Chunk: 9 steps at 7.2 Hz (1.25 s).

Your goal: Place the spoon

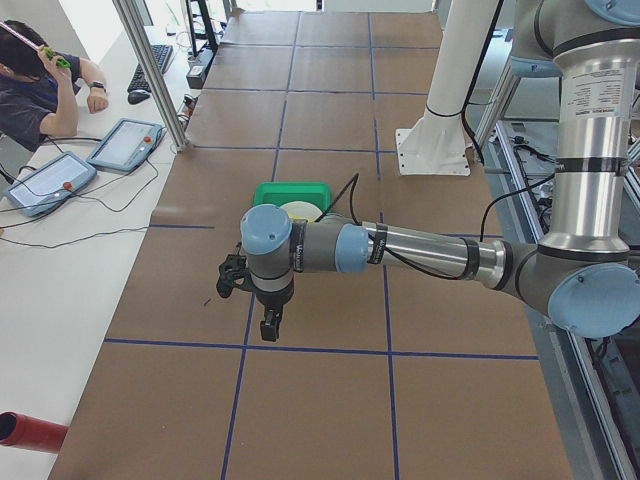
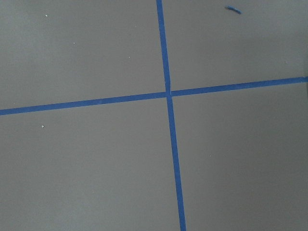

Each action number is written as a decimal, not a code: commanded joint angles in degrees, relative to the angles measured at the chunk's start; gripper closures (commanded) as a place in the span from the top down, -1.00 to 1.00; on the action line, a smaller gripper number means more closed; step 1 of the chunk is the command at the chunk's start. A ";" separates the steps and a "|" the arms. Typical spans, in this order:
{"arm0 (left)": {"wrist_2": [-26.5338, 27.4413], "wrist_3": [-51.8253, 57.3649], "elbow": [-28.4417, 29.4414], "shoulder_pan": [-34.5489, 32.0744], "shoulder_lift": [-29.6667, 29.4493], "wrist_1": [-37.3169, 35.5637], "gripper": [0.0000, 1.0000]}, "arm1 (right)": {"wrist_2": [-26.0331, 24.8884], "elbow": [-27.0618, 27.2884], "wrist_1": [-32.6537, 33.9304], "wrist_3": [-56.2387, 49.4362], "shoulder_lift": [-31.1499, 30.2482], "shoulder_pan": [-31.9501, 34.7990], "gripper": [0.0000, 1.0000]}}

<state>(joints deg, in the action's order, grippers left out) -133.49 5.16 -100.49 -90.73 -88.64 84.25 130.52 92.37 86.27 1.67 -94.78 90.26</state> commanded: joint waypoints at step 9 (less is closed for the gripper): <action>14.91 -48.21 0.45 37.79 -10.82 31.06 1.00 | 0.00 0.00 -0.05 0.00 0.04 0.00 1.00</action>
<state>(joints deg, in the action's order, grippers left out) -120.79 -39.34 -102.30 -56.55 -96.10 114.94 130.52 92.37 86.26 1.67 -94.75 90.26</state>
